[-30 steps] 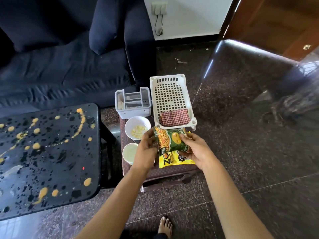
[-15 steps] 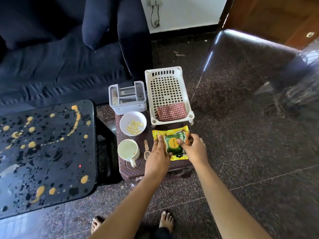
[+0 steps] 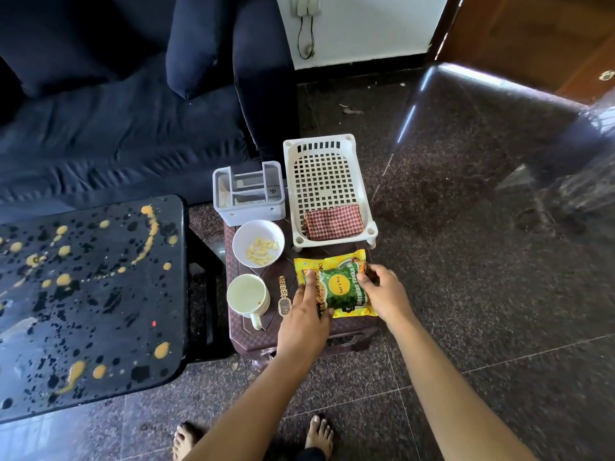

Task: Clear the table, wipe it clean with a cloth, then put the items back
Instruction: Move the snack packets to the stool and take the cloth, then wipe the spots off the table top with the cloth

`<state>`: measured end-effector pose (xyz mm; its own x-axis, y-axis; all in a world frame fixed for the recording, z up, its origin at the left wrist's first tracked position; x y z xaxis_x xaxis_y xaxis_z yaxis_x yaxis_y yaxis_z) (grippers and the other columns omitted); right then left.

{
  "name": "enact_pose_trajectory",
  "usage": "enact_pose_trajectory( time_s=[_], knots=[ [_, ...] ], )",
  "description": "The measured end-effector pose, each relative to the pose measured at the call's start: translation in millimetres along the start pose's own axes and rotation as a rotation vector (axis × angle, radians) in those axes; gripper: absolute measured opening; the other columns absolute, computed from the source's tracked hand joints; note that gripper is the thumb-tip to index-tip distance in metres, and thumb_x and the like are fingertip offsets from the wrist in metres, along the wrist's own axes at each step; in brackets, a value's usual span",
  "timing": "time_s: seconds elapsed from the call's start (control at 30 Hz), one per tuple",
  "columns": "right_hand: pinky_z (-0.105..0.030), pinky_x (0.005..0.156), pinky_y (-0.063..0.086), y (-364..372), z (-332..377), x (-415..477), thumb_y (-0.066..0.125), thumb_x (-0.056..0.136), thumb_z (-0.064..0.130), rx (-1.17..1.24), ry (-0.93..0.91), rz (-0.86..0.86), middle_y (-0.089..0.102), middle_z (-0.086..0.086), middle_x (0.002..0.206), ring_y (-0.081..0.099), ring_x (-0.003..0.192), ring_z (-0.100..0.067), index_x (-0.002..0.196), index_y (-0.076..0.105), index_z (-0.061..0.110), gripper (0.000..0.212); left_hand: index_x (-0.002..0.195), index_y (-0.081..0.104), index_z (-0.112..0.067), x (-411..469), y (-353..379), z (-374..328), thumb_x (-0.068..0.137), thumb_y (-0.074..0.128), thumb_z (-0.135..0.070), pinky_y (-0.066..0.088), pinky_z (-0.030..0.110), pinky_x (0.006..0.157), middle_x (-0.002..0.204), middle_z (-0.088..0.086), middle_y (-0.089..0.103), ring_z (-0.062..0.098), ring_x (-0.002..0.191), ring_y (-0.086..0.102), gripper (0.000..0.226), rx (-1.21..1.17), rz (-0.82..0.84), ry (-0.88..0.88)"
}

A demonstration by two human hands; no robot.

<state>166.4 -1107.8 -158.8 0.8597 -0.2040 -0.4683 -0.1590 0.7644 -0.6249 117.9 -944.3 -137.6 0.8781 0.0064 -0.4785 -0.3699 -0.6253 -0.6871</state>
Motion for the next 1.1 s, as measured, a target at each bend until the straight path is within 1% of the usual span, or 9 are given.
enact_pose_trajectory(
  time_s=[0.13,0.23,0.37,0.5,0.63,0.83,0.93,1.03,1.1],
  knots=[
    [-0.036,0.087,0.046,-26.3,27.8,-0.2,0.06,0.091,0.029,-0.059,-0.209,-0.242,0.056,-0.002,0.113,0.053,0.108,-0.021,0.126,0.057,0.016,0.037,0.152,0.0,-0.024,11.6,-28.2,-17.2,0.095,0.046,-0.046,0.035,0.038,0.108,0.159,0.003,0.011,0.023,0.142,0.025,0.076,0.098,-0.121,0.076],
    [-0.035,0.088,0.048,-35.4,70.1,19.0,0.059,0.091,0.017,-0.178,-0.439,-0.307,0.058,-0.005,0.117,0.052,0.112,-0.022,0.124,0.058,0.014,0.033,0.152,0.012,-0.02,39.7,-49.1,-34.9,0.097,0.041,-0.041,0.024,0.038,0.114,0.159,0.003,0.012,0.02,0.146,0.013,0.065,0.182,-0.17,0.18],
    [-0.037,0.094,0.045,-18.7,107.6,64.5,0.055,0.092,0.013,-0.513,-0.568,-0.1,0.051,-0.007,0.131,0.047,0.121,-0.024,0.134,0.048,0.012,0.042,0.151,0.015,-0.014,71.7,-50.3,-37.8,0.098,0.033,-0.021,0.008,0.039,0.119,0.16,0.011,0.006,0.025,0.147,0.004,0.057,0.473,-0.035,0.204],
    [-0.043,0.108,0.034,4.8,115.2,103.2,0.062,0.089,0.026,-0.876,-0.578,0.165,0.04,-0.01,0.145,0.038,0.133,-0.027,0.142,0.035,0.013,0.061,0.152,0.013,-0.014,83.5,-47.8,-32.5,0.096,0.033,-0.016,0.005,0.039,0.119,0.159,0.013,0.007,0.025,0.147,0.006,0.06,0.626,0.057,0.201],
    [-0.046,0.104,0.036,11.1,124.7,121.7,0.069,0.082,0.035,-1.046,-0.558,0.201,0.043,-0.008,0.14,0.044,0.127,-0.028,0.139,0.037,0.016,0.068,0.153,0.008,-0.015,85.1,-49.7,-31.8,0.097,0.029,-0.014,0.004,0.038,0.119,0.159,0.013,0.004,0.024,0.147,0.005,0.06,0.677,0.075,0.238],
    [-0.037,0.093,0.042,12.9,136.4,134.6,0.078,0.074,0.034,-1.046,-0.496,0.338,0.053,-0.01,0.13,0.051,0.115,-0.028,0.137,0.039,0.017,0.075,0.153,0.007,-0.015,86.5,-49.6,-28.8,0.097,0.028,-0.012,0.003,0.038,0.118,0.16,0.012,0.004,0.024,0.147,0.005,0.06,0.682,0.095,0.25],
    [-0.035,0.094,0.042,12.2,137.6,132.9,0.077,0.076,0.031,-0.987,-0.453,0.408,0.049,-0.011,0.136,0.049,0.118,-0.028,0.14,0.039,0.014,0.077,0.152,0.005,-0.014,85.9,-46.7,-26.5,0.098,0.027,-0.013,0.002,0.038,0.118,0.16,0.012,0.0,0.024,0.147,0.003,0.059,0.683,0.095,0.242],
    [-0.033,0.09,0.043,6.3,137.6,128.9,0.076,0.077,0.03,-0.888,-0.448,0.349,0.051,-0.01,0.135,0.051,0.115,-0.026,0.134,0.045,0.012,0.068,0.153,0.005,-0.014,87.0,-47.6,-26.3,0.097,0.029,-0.012,0.002,0.037,0.118,0.16,0.011,0.001,0.024,0.147,0.002,0.061,0.657,0.101,0.247],
    [-0.03,0.078,0.048,-3.8,137.1,120.1,0.072,0.079,0.028,-0.742,-0.417,0.254,0.055,-0.011,0.126,0.056,0.101,-0.024,0.126,0.046,0.012,0.056,0.153,0.009,-0.015,87.4,-52.5,-28.5,0.095,0.035,-0.012,0.006,0.037,0.119,0.16,0.01,0.003,0.023,0.147,0.006,0.063,0.6,0.128,0.24]
  ],
)
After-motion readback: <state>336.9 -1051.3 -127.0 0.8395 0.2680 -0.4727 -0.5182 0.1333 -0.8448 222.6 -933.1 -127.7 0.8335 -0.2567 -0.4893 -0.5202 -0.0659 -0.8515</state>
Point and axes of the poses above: each hand's wrist, its own x-axis towards the middle knuckle, its own y-axis out of the palm, z = x × y, the point moved 4 cm from there along x, towards the middle knuckle
